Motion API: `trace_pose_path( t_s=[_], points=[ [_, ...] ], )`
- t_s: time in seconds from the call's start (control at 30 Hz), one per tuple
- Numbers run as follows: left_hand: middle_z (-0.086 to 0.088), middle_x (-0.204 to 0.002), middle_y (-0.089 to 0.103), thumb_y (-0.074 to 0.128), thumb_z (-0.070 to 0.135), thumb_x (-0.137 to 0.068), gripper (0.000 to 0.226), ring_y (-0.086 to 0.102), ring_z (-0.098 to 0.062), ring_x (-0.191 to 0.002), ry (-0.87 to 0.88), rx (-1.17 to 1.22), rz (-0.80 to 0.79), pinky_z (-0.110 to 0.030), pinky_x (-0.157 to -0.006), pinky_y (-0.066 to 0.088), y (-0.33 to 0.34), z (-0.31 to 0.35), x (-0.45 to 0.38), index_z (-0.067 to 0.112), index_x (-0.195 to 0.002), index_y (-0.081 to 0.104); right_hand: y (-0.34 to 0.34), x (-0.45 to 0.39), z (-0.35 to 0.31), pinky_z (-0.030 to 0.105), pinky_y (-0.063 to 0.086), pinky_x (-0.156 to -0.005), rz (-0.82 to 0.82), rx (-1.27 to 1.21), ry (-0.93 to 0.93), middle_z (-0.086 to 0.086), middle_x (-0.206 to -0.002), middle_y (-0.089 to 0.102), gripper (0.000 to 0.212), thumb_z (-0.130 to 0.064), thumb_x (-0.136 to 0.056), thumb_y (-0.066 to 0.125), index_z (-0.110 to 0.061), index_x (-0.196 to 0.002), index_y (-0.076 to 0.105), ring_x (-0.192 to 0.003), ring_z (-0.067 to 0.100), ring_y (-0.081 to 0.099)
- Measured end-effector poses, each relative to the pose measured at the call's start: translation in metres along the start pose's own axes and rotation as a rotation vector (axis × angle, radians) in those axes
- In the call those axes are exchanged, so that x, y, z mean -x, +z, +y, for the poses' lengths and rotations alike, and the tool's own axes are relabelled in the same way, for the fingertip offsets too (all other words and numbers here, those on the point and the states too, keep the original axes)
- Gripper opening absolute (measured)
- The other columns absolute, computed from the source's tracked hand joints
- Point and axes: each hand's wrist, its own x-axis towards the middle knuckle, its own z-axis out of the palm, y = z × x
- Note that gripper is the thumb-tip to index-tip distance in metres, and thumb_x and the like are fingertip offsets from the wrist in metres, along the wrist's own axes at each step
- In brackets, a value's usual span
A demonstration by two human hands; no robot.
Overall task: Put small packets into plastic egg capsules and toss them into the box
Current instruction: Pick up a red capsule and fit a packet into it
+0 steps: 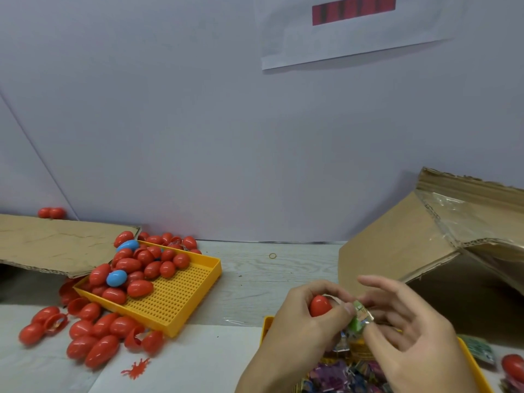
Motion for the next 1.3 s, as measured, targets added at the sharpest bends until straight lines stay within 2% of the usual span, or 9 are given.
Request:
trace_pose_path(
  t_s=[0.17,0.33,0.43,0.5,0.67,0.93,1.1,1.2,1.3],
  points=[
    [0.005,-0.073,0.057,0.076,0.03,-0.08,0.023,0.049,-0.01,-0.056,0.024,0.001,-0.068,-0.02,-0.057,0.045,-0.002,-0.002,0.0,0.027,-0.1,0.067,-0.001,-0.002,0.0,0.014,0.053,-0.057,0.057,-0.045,0.043,0.001,-0.079,0.069,0.055,0.021,-0.073,0.064,-0.03,-0.093,0.068,-0.071,0.014,0.066],
    [0.009,-0.087,0.061,0.08,0.023,-0.077,0.032,0.057,-0.006,-0.074,0.043,-0.076,-0.116,-0.023,-0.073,0.053,-0.002,-0.005,0.001,0.032,-0.105,0.067,-0.003,-0.005,-0.001,0.013,0.052,-0.054,0.067,-0.092,0.082,0.006,-0.076,0.068,0.056,0.025,-0.073,0.059,-0.026,-0.095,0.068,-0.069,0.013,0.066],
    [0.007,-0.094,0.06,0.071,0.016,-0.085,0.028,0.056,-0.004,-0.071,0.042,-0.125,-0.062,-0.02,-0.068,0.05,-0.002,-0.005,0.0,0.035,-0.105,0.067,-0.003,-0.005,-0.001,0.012,0.051,-0.055,0.019,-0.123,0.099,0.002,-0.077,0.067,0.055,0.024,-0.074,0.061,-0.026,-0.097,0.067,-0.068,0.011,0.066],
    [0.01,-0.089,0.06,0.065,0.011,-0.088,0.026,0.054,-0.006,-0.067,0.046,-0.109,-0.029,-0.021,-0.066,0.049,-0.001,-0.005,-0.001,0.032,-0.104,0.067,-0.003,-0.004,-0.001,0.014,0.053,-0.056,-0.011,-0.133,0.099,0.002,-0.077,0.066,0.055,0.022,-0.073,0.065,-0.027,-0.098,0.068,-0.068,0.011,0.065],
    [0.007,-0.087,0.063,0.06,0.003,-0.09,0.025,0.054,-0.007,-0.061,0.05,-0.028,0.07,-0.019,-0.061,0.048,0.001,-0.003,-0.002,0.023,-0.103,0.067,-0.002,-0.003,-0.002,0.024,0.057,-0.058,-0.073,-0.11,0.091,0.0,-0.08,0.065,0.063,0.016,-0.071,0.071,-0.043,-0.094,0.068,-0.072,0.016,0.065],
    [-0.001,-0.096,0.067,0.058,0.003,-0.088,0.034,0.057,-0.009,-0.071,0.072,-0.039,0.156,-0.028,-0.07,0.051,0.002,-0.008,-0.006,0.034,-0.094,0.069,-0.005,-0.004,-0.007,0.024,0.055,-0.06,-0.115,-0.225,0.111,0.007,-0.079,0.066,0.064,0.016,-0.063,0.076,-0.029,-0.107,0.065,-0.067,0.02,0.06],
    [0.008,-0.091,0.067,0.058,0.01,-0.078,0.031,0.058,-0.004,-0.07,0.106,-0.068,0.152,-0.024,-0.07,0.052,0.003,-0.007,-0.005,0.034,-0.095,0.069,-0.005,-0.005,-0.011,0.019,0.052,-0.061,-0.118,-0.34,0.121,0.013,-0.081,0.068,0.053,-0.014,-0.054,0.076,-0.033,-0.103,0.069,-0.07,0.018,0.061],
    [0.012,-0.088,0.067,0.062,0.003,-0.085,0.03,0.058,-0.002,-0.07,0.117,-0.075,0.15,-0.023,-0.07,0.052,0.002,-0.007,-0.006,0.029,-0.098,0.069,-0.005,-0.005,-0.011,0.016,0.049,-0.055,-0.119,-0.344,0.153,0.011,-0.082,0.069,0.048,-0.023,-0.055,0.075,-0.04,-0.1,0.069,-0.067,0.013,0.061],
    [0.014,-0.088,0.068,0.061,0.001,-0.086,0.032,0.06,0.001,-0.071,0.117,-0.093,0.137,-0.02,-0.07,0.053,0.002,-0.007,-0.005,0.029,-0.1,0.068,-0.004,-0.003,-0.016,0.011,0.046,-0.05,-0.131,-0.381,0.203,0.009,-0.073,0.069,0.044,-0.034,-0.057,0.078,-0.039,-0.1,0.069,-0.059,0.006,0.062]
  ],
)
